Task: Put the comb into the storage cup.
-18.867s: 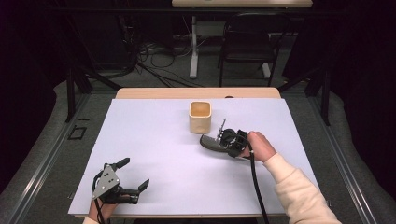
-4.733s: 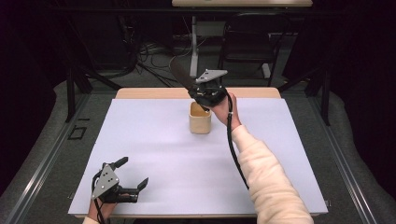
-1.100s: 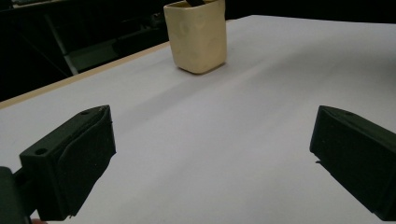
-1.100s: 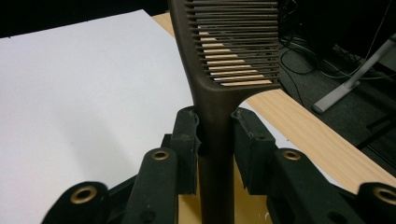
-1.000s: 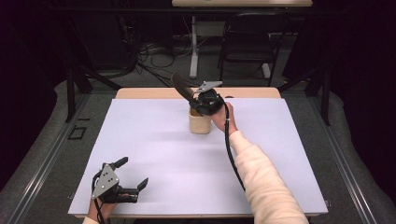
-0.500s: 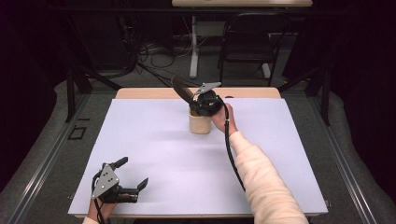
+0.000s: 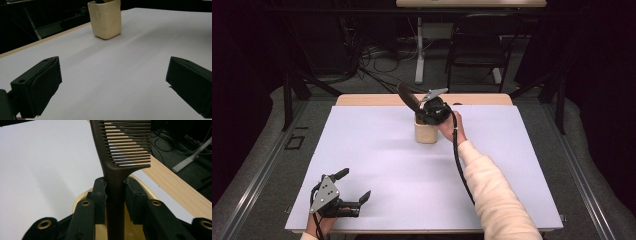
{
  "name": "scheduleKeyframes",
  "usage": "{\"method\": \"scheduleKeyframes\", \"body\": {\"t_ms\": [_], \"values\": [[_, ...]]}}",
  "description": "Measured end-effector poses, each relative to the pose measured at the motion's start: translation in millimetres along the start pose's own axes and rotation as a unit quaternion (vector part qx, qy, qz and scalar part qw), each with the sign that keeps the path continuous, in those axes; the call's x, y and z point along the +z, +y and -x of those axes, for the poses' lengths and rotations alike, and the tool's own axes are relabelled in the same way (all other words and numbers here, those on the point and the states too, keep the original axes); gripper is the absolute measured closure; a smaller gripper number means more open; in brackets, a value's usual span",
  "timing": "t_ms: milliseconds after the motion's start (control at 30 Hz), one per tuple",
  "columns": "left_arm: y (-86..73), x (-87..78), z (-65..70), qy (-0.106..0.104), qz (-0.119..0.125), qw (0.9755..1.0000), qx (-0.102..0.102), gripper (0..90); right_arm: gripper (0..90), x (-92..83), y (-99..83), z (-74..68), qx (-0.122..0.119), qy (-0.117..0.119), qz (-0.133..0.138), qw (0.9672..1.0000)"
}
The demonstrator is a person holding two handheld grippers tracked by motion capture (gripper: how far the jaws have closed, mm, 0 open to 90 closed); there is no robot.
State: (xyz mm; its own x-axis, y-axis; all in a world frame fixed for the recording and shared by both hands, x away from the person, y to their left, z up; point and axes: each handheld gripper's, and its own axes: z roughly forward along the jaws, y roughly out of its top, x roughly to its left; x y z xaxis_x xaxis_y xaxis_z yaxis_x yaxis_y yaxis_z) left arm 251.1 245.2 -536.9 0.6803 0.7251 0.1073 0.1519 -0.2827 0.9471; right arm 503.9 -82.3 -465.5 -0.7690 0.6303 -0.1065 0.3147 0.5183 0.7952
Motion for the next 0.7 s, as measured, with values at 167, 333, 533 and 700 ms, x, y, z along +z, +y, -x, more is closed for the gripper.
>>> {"method": "scheduleKeyframes", "body": {"t_ms": [167, 333, 533, 700], "values": [[-0.1, -0.1, 0.0, 0.000, 0.001, 1.0000, -0.002, 0.1, 70.8, 0.5, -0.6, 0.2, 0.003, -0.002, -0.007, 1.0000], [-0.1, -0.1, 0.0, 0.000, 0.001, 1.0000, -0.002, 0.1, 67.0, 0.5, -1.1, 0.9, 0.009, -0.004, -0.017, 0.9998], [0.0, 0.1, -0.4, 0.000, 0.001, 1.0000, 0.000, 0.1, 50.1, -8.8, -0.4, 3.3, 0.023, -0.003, -0.021, 0.9995], [0.0, 0.3, -0.3, 0.001, -0.001, 1.0000, 0.000, 0.1, 39.4, -19.4, 0.5, 4.1, 0.029, 0.010, -0.019, 0.9994]]}}
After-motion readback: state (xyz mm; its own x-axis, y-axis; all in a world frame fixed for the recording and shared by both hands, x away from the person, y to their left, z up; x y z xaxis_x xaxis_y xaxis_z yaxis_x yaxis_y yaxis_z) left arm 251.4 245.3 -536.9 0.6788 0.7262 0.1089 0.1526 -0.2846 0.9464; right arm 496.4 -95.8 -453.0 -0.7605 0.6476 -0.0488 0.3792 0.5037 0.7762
